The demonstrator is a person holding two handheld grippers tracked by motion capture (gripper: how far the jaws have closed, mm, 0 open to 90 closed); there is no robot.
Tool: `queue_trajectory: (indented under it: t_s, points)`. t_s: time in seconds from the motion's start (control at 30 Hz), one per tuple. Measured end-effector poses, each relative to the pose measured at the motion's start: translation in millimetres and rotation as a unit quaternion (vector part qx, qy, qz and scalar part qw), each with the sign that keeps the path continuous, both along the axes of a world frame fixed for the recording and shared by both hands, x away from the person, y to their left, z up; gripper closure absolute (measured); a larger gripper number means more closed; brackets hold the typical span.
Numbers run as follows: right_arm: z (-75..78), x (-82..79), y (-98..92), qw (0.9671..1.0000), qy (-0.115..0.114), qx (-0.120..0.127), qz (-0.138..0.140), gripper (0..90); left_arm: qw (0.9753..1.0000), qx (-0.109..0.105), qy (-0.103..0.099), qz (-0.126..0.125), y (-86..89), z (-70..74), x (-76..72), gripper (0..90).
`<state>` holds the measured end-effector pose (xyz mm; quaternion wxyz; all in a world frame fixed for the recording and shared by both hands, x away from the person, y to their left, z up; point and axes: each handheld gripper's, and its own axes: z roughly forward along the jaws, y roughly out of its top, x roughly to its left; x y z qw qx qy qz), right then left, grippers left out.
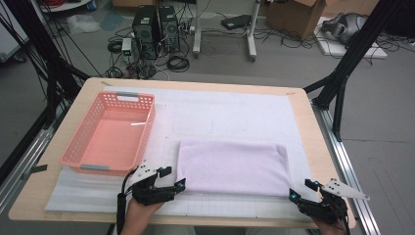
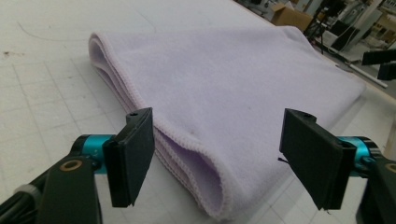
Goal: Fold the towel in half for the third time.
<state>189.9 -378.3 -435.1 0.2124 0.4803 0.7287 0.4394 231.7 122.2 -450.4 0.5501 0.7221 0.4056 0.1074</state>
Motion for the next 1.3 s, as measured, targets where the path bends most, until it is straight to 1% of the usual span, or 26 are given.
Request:
queue_trajectory:
  t_s: [0.03, 0.07, 0.13, 0.2, 0.3, 0.37, 0.43, 0.5, 0.6, 0.73, 0.8, 0.87, 0.93, 1.07, 1.17, 1.23, 1.3]
  points:
    - [0.6, 0.6, 0.5, 1.0000, 0.000, 0.000, 0.002, 24.8, 1.0000, 0.005, 0.002, 0.002, -0.8, -0.4, -0.8, 28.3]
    - [1.0, 1.2, 1.7, 1.0000, 0.000, 0.000, 0.005, 24.8, 1.0000, 0.005, 0.002, 0.002, -0.8, -0.4, -0.8, 28.9]
    - [1.2, 3.6, 5.1, 0.9999, 0.003, 0.001, 0.010, 24.8, 0.9997, 0.021, 0.014, 0.001, -1.6, -2.5, -1.9, 29.7]
    - [2.2, 6.5, 10.3, 0.9998, 0.008, -0.001, 0.019, 24.8, 0.9991, 0.036, 0.024, 0.001, -2.1, -4.8, -1.9, 32.4]
    - [5.4, 10.7, 21.7, 0.9992, 0.006, 0.002, 0.039, 24.5, 0.9989, 0.036, 0.031, 0.003, -2.3, -4.6, -0.5, 34.9]
    - [7.1, 14.6, 30.2, 0.9987, 0.009, 0.006, 0.050, 20.6, 0.9985, 0.038, 0.039, 0.005, -2.3, -4.8, 1.4, 36.4]
    - [8.8, 18.7, 39.1, 0.9982, 0.009, 0.010, 0.059, 19.8, 0.9978, 0.046, 0.047, 0.006, -2.9, -4.7, 3.7, 37.5]
    - [10.1, 23.0, 48.0, 0.9975, 0.006, 0.005, 0.070, 18.9, 0.9974, 0.049, 0.053, 0.002, -3.8, -4.8, 5.5, 38.3]
    - [11.1, 32.5, 60.6, 0.9966, 0.003, 0.002, 0.083, 18.5, 0.9966, 0.060, 0.057, -0.001, -5.6, -5.1, 5.8, 39.0]
    - [16.2, 49.5, 80.4, 0.9945, 0.001, -0.010, 0.104, 18.3, 0.9958, 0.072, 0.057, -0.004, -9.4, -5.4, 6.6, 39.6]
    - [21.2, 58.2, 90.0, 0.9936, -0.008, -0.009, 0.112, 18.2, 0.9956, 0.073, 0.058, -0.003, -10.0, -5.3, 7.5, 39.9]
    - [26.9, 67.2, 99.8, 0.9934, -0.015, -0.005, 0.113, 18.6, 0.9956, 0.070, 0.062, -0.002, -10.0, -5.2, 8.8, 40.6]
    - [32.6, 77.4, 110.2, 0.9923, -0.017, -0.005, 0.122, 19.7, 0.9954, 0.072, 0.063, 0.000, -10.8, -5.1, 9.5, 42.0]
    - [42.3, 98.9, 134.6, 0.9895, -0.022, -0.017, 0.142, 20.4, 0.9950, 0.079, 0.062, 0.004, -12.7, -5.0, 9.5, 43.9]
    - [43.9, 117.1, 154.5, 0.9876, -0.011, -0.021, 0.155, 23.6, 0.9946, 0.086, 0.057, 0.012, -14.1, -5.0, 8.2, 48.0]
    - [43.0, 129.0, 168.9, 0.9854, -0.002, -0.028, 0.168, 24.6, 0.9941, 0.093, 0.053, 0.016, -15.4, -4.9, 7.4, 51.5]
    - [42.0, 140.1, 182.2, 0.9828, 0.009, -0.033, 0.182, 26.8, 0.9940, 0.093, 0.054, 0.017, -16.2, -4.9, 6.8, 55.8]
